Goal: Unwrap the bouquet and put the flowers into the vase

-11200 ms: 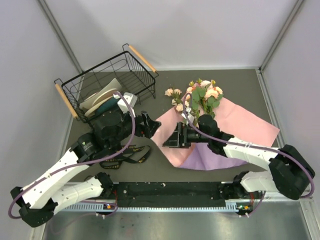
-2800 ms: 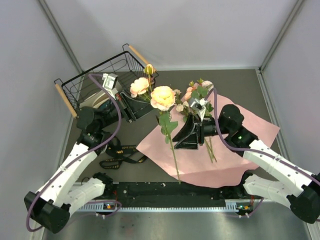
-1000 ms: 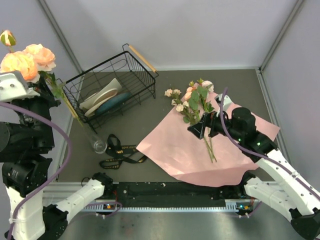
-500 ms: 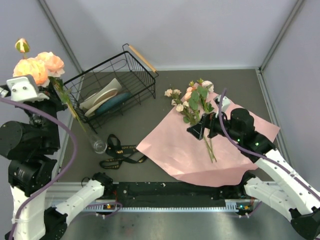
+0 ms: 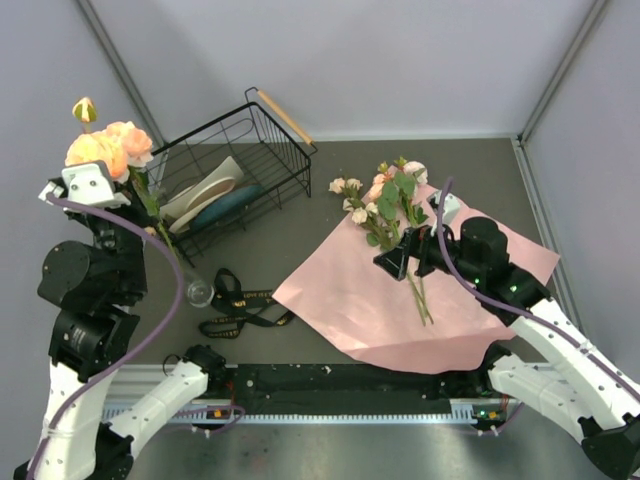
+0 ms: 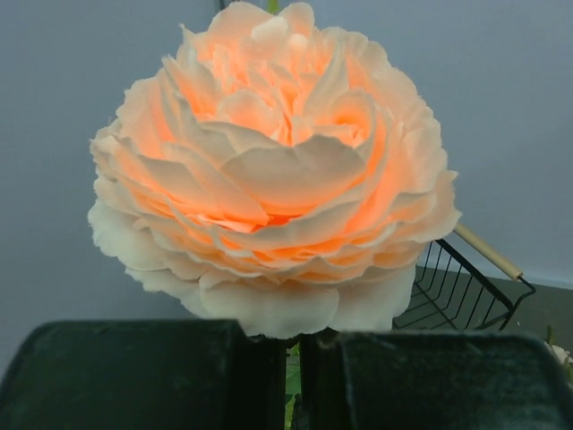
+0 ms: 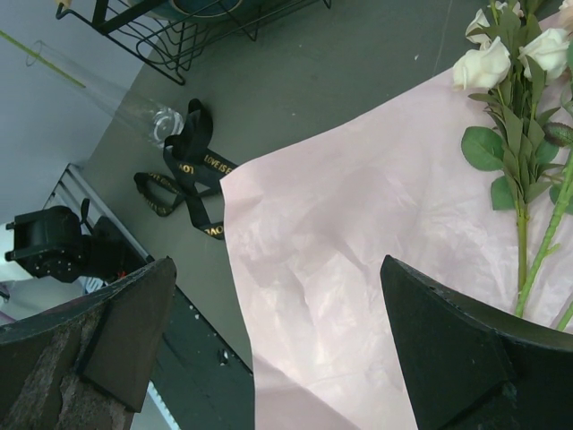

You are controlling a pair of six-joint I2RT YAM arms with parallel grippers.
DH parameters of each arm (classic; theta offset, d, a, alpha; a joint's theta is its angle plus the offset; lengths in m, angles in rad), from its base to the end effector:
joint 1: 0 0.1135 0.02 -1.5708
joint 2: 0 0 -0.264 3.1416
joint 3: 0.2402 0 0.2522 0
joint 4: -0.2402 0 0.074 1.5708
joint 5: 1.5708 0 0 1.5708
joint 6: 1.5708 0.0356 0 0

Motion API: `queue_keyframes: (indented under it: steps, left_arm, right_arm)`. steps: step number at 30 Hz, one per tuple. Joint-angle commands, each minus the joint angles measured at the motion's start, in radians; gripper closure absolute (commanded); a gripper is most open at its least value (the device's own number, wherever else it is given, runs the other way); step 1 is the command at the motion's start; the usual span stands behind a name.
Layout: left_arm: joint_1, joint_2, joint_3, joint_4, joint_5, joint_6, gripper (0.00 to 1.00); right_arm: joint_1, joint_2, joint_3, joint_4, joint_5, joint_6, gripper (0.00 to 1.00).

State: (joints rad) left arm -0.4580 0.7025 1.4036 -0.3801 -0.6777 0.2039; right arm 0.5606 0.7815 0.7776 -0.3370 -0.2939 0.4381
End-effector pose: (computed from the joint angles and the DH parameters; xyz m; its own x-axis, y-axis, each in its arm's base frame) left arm 0.0668 -0.0081 0.5200 0.2388 0.0581 -0.9693 -0.2426 0.9701 -0.0016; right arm 0.1467 0.1042 0.3224 -0.5704 0.1213 -0.8124 -0.5501 0.6780 0.4875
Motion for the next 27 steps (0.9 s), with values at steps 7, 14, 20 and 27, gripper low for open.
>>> queue_keyframes:
  steps: [7, 14, 20, 27]
  left_arm:
    - [0.001, -0.083, -0.222, 0.203, -0.092, -0.035, 1.00]
    - [0.001, -0.130, -0.342, 0.265, -0.167, -0.029, 1.00]
    - [0.001, -0.144, -0.400, 0.259, -0.187, -0.100, 1.00]
    - [0.001, -0.167, -0.457, 0.265, -0.279, -0.136, 0.95]
  right_arm:
    - [-0.004, -0.021, -0.012, 0.030, -0.007, -0.001, 0.01]
    - [-0.002, -0.019, -0.020, 0.026, -0.004, -0.002, 0.01]
    - [-0.002, -0.013, -0.020, 0.024, -0.004, -0.004, 0.01]
    - [-0.004, -0.011, -0.026, 0.023, -0.005, -0.004, 0.01]
